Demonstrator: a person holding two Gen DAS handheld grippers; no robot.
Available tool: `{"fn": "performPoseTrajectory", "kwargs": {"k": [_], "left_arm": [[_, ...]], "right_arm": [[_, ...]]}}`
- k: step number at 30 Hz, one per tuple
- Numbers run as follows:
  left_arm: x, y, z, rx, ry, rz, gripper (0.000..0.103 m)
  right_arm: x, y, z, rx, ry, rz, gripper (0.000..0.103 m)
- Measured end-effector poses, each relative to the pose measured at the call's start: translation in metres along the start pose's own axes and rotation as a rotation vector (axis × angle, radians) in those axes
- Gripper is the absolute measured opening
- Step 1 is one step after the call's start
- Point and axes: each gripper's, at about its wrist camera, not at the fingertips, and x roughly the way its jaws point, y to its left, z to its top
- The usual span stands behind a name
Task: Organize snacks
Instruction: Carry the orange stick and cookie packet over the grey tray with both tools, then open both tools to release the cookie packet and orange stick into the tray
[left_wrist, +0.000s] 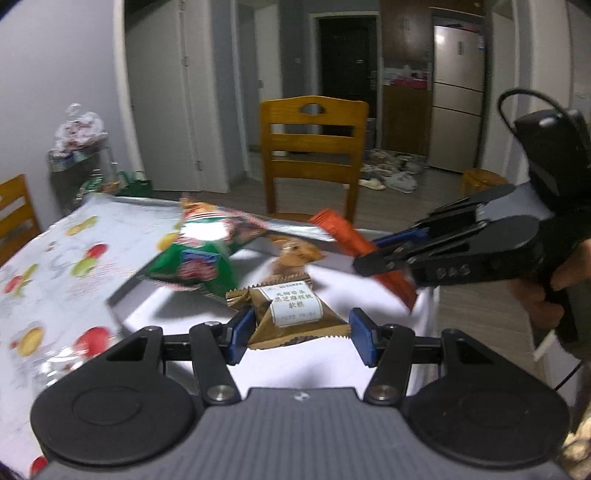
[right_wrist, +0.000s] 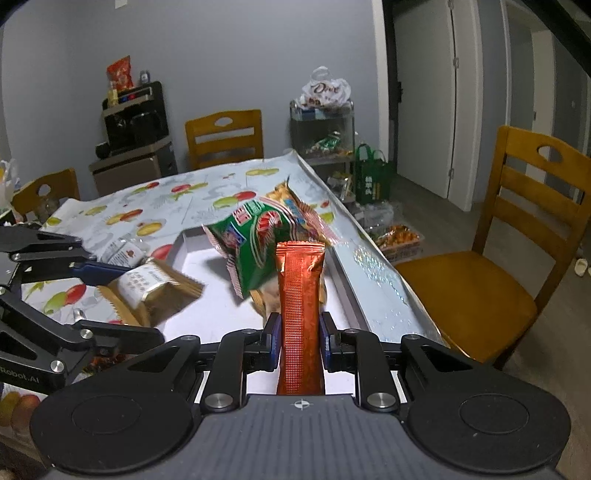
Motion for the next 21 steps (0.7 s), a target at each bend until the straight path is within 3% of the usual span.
{"fn": "performPoseTrajectory", "kwargs": {"k": [8, 14, 21], "left_arm": [[0.042, -0.013, 0.013, 0.118, 0.088, -0.105, 0.054], [0.065, -0.027, 0.012, 0.226, 0.138, -0.101, 0.055], [0.081, -0.028, 0.008, 0.257, 0.189, -0.123, 0.055]], "right_arm": [[0.010, -0.011, -0.009, 0.007, 0.055, 0.025, 0.023], [0.015, -0.015, -0.013, 0.015, 0.078, 0.026, 0.023], [0.017, -0.018, -0.015, 0.017, 0.085, 0.029, 0.023]]}}
